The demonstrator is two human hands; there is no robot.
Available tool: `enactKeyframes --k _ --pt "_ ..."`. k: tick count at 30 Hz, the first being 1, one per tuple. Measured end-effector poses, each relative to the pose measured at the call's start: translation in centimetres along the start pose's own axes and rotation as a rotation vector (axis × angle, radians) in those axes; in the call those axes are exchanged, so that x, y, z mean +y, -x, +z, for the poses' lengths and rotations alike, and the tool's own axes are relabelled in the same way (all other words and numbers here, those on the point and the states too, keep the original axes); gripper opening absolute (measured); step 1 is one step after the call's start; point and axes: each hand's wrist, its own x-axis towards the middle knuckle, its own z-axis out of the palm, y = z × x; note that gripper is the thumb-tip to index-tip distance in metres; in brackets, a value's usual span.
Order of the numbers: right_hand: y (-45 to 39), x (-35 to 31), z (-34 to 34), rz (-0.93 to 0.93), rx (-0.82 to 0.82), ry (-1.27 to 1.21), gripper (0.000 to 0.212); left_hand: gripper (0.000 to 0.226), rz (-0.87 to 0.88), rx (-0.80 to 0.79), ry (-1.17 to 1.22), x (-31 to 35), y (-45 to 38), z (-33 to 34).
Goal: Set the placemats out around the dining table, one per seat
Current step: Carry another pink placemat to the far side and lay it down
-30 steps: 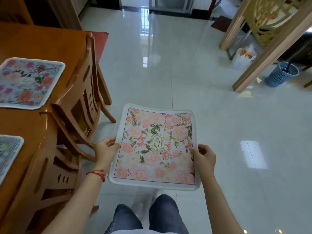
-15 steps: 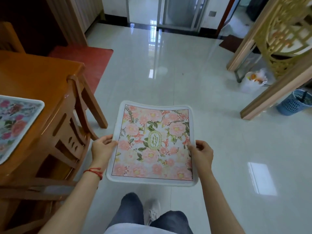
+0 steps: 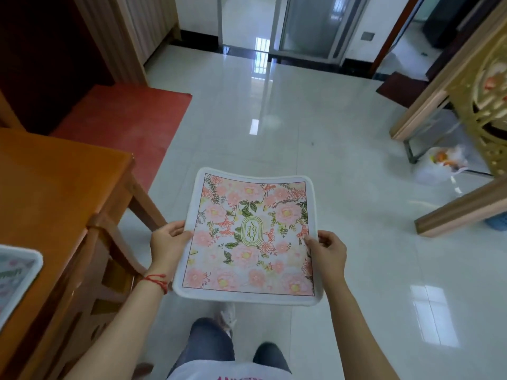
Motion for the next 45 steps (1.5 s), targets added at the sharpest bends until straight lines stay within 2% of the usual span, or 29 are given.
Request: enactKeyframes --k 7,16,25,33,45 --pt "-7.5 -5.3 5.4 -0.018 -0.016 0.002 0.014 0.027 0.031 -0.013 -0.003 5.7 -8.5 1.4" --pt "-21.8 -11.1 12.6 -0.031 -0.085 0.009 0.017 0.028 0.004 0.097 0.014 11.7 -20.5 6.8" --pt "-35.3 -18.9 19.5 -0.064 -0.213 0.024 0.009 0.027 -0.023 0.230 0.069 18.9 -30.7 10.5" --pt "-42.9 -24.6 28.6 -0.097 -0.322 0.045 0.011 0.029 -0.077 0.335 0.092 22.4 -39.7 10.1" --pt "-52.3 -35.7 47.6 -0.163 -0.484 0.076 0.010 0.029 -0.065 0.508 0.178 29.0 -56.0 5.3"
